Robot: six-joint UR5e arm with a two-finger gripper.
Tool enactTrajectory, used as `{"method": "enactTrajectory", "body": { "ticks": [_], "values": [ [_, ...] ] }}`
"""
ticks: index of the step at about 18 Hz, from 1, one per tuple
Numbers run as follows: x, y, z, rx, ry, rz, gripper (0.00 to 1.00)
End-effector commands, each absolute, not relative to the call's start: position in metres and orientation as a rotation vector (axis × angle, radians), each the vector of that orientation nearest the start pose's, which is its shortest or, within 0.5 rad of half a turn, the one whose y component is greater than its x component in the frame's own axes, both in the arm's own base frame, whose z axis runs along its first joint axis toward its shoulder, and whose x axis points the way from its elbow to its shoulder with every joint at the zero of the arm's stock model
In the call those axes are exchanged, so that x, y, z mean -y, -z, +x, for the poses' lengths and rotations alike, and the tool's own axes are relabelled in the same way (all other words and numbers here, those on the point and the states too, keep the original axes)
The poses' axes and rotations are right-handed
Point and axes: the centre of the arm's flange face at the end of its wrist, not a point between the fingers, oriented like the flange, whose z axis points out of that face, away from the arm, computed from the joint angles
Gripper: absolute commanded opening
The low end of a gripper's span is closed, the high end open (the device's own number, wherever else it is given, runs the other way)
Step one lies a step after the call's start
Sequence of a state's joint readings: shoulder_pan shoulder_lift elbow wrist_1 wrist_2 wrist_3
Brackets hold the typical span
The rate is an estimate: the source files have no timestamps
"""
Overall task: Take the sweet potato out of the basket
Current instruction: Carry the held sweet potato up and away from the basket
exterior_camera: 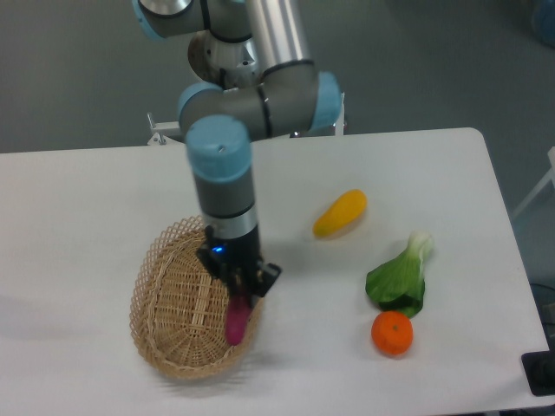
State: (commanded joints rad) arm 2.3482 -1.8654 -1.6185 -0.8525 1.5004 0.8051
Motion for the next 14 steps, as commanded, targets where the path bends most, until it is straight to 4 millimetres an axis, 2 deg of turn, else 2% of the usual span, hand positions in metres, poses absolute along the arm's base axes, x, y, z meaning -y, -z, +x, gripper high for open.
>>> {"method": "enactTrajectory", "body": {
  "ticks": [4,7,12,14],
  "values": [
    [-0.497,-0.418,-0.386,-0.095,-0.242,-2.855,0.16],
    [-0.458,-0.433,-0.42,-0.167,-0.201,-2.892,0.16],
    [-0.399,-0.43,-0.473,-0.321,-0.221,-2.918,0.16],
    [-0.383,-0.43,-0.486,-0.354,-0.232,-2.92,0.16]
  ]
}}
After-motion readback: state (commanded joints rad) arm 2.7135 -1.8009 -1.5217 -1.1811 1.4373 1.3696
